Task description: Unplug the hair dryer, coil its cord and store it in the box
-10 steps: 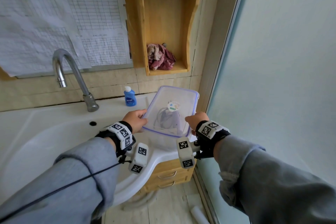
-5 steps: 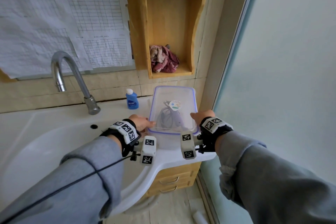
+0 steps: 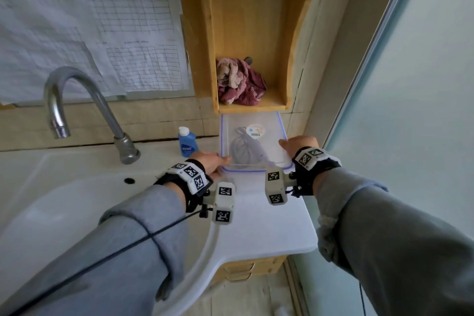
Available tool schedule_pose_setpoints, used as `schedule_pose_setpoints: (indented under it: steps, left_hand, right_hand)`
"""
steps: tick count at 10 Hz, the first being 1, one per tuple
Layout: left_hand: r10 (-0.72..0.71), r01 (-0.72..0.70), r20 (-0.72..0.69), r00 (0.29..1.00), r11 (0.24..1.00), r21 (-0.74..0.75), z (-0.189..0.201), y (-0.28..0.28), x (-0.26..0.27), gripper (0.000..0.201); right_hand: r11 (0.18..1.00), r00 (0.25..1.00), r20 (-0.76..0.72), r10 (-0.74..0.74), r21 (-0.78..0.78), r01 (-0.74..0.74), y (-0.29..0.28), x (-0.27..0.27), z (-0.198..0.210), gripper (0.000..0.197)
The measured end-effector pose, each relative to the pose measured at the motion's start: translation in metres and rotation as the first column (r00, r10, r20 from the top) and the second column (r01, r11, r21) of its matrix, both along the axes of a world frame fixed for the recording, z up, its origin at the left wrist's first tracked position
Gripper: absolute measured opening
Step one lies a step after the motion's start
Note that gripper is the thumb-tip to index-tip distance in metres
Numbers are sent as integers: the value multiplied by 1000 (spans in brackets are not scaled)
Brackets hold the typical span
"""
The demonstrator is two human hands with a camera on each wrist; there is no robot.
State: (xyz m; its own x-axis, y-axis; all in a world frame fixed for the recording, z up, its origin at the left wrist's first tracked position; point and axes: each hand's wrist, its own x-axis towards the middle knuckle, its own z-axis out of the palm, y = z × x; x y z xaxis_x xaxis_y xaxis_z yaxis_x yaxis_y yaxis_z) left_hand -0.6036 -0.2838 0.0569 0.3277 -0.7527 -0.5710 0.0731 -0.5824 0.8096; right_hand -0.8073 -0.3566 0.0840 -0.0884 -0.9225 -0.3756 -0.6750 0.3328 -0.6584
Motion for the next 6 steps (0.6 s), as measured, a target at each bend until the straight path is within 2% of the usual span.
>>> schedule_pose_setpoints:
  steps: [1, 2, 3, 4, 5, 6]
  left_hand:
    - [-4, 4, 12, 1000, 1000, 9, -2, -8, 0, 28]
    - [0, 0, 13, 1000, 1000, 28, -1, -10, -2, 17]
    - [-27, 25, 47, 999, 999, 35, 1, -9, -5, 20]
    - [-31, 31, 58, 998, 999, 6, -1, -8, -6, 27]
    - [-35, 35, 92, 995, 999, 4, -1, -4, -7, 37]
    - [-32, 31, 119, 992, 999, 7, 0, -2, -8, 48]
  right_hand:
    - [998, 994, -106, 38, -50, -44, -11, 0, 7, 47]
    - [986, 955, -246, 167, 47, -160, -20, -3, 4, 51]
    - [989, 983, -116, 146, 55, -140, -21, -7, 1, 45]
    - [990, 982, -125, 142, 24, -140, -24, -10, -5, 35]
    - [994, 990, -82, 112, 29, -110, -15, -9, -6, 43]
    - [1000, 999, 35, -14, 18, 13, -15, -12, -13, 48]
